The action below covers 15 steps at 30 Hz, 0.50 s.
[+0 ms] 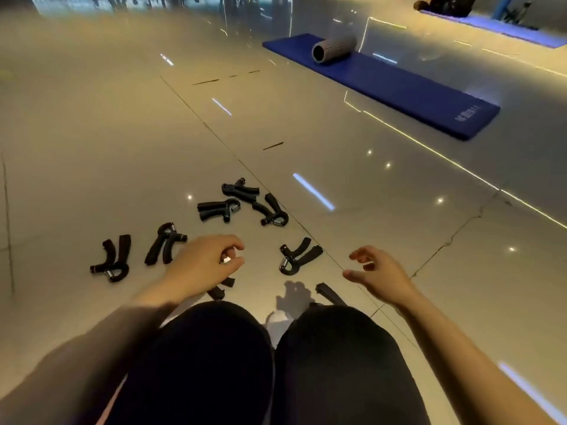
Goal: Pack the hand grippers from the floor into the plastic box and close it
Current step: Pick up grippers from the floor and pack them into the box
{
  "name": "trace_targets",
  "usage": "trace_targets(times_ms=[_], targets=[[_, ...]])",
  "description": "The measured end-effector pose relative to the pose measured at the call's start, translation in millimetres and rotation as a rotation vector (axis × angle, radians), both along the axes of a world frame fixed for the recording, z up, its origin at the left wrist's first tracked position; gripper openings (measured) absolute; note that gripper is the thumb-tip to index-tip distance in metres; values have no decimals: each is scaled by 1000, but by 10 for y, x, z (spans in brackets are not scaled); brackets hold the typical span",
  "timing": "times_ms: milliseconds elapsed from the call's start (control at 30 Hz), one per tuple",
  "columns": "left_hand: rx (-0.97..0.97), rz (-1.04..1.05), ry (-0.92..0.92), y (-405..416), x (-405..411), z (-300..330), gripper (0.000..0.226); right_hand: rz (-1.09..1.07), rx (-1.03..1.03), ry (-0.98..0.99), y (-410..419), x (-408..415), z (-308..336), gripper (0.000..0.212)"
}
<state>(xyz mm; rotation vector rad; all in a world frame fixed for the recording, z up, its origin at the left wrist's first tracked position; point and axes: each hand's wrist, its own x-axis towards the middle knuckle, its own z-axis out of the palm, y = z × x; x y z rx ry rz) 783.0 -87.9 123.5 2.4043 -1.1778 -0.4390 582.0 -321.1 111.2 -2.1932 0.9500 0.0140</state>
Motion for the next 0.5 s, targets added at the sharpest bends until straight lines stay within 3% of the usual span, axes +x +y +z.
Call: trace_targets(times_ms=[167,367,500], targets=[[144,-77,50,-634,463,-851,34,95,40,269,-397,406,-938,52],[134,-223,12,-1197,722,-1733,46,173,96,440,-484,630,-1884,76],[159,-233,97,-1461,728,-2185,52,301,-19,597,-393,692,-2245,86]])
